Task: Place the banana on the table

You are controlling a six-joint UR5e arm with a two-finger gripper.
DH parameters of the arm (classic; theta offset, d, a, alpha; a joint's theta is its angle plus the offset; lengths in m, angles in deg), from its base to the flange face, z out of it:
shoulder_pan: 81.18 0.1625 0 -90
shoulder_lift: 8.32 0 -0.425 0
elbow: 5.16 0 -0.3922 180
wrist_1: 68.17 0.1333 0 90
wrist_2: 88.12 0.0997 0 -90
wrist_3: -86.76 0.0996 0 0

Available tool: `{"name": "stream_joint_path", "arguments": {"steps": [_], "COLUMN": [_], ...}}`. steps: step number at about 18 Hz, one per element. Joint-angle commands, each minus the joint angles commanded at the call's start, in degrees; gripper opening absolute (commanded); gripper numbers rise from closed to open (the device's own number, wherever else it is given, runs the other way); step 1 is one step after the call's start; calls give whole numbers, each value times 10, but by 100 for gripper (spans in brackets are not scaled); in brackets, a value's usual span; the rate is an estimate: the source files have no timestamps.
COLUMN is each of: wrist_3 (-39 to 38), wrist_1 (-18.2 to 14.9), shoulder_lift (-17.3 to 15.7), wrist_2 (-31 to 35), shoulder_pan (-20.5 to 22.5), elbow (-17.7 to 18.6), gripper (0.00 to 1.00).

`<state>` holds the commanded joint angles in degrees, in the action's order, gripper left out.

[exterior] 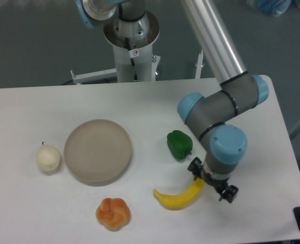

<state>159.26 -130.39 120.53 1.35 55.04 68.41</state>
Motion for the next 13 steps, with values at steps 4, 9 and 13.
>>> {"name": "stream_joint_path", "arguments": {"steps": [4,9,13], "wrist_3": [64,118,124], "wrist_1": [-54,-86,-88], "shoulder_lift": [-5,-21,-23], "wrist_2": [1,1,4], "shoulder_pan": [41,76,80], "elbow": [-36,-44,-37], "gripper": [100,100,100]}}
